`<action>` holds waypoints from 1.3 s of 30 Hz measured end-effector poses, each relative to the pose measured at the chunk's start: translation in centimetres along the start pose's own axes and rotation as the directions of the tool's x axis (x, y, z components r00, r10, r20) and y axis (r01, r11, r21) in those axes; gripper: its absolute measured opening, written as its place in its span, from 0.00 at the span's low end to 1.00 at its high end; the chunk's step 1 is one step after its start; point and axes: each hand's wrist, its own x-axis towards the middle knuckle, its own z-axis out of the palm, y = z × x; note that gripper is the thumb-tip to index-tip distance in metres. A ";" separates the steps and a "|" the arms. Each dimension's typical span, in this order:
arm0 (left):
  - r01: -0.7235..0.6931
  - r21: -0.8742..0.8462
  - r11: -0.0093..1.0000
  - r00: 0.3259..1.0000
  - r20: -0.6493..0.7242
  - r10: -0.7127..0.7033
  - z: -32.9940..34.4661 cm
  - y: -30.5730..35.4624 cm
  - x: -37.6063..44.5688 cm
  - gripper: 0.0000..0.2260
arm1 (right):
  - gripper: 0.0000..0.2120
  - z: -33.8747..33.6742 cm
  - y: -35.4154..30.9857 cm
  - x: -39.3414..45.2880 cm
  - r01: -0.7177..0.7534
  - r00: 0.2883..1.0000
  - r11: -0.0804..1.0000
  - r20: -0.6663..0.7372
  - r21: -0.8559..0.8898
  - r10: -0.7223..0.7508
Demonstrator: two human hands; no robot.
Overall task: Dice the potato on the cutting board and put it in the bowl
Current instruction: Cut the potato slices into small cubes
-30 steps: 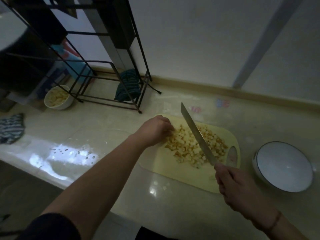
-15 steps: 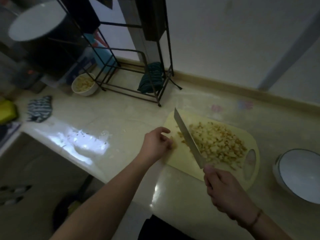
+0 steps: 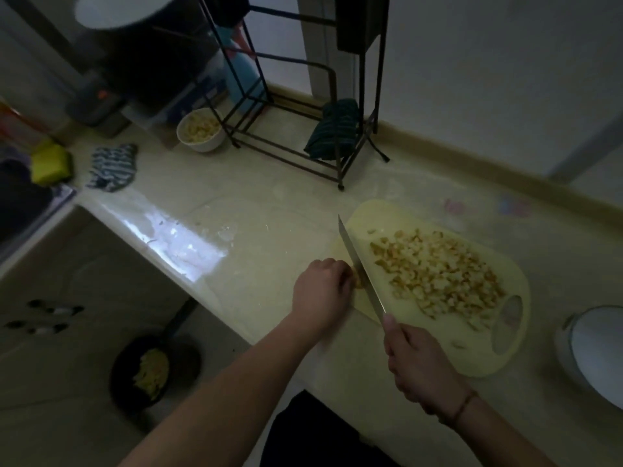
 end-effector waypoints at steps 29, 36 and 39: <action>-0.429 -0.065 0.901 0.903 -0.063 0.426 0.6 -2.5 0.5 0.10 | 0.28 0.3 -1.1 -0.6 0.129 0.990 0.978 -0.035 -0.166 -0.137; -0.442 -0.110 0.890 0.897 -0.076 0.436 0.8 -2.6 0.6 0.11 | 0.27 0.2 -1.7 1.0 0.127 0.992 0.971 0.005 -0.203 -0.129; -0.432 -0.109 0.896 0.901 -0.090 0.423 1.2 -2.8 0.4 0.10 | 0.27 0.3 -2.4 1.7 0.139 0.990 0.965 -0.002 -0.222 -0.143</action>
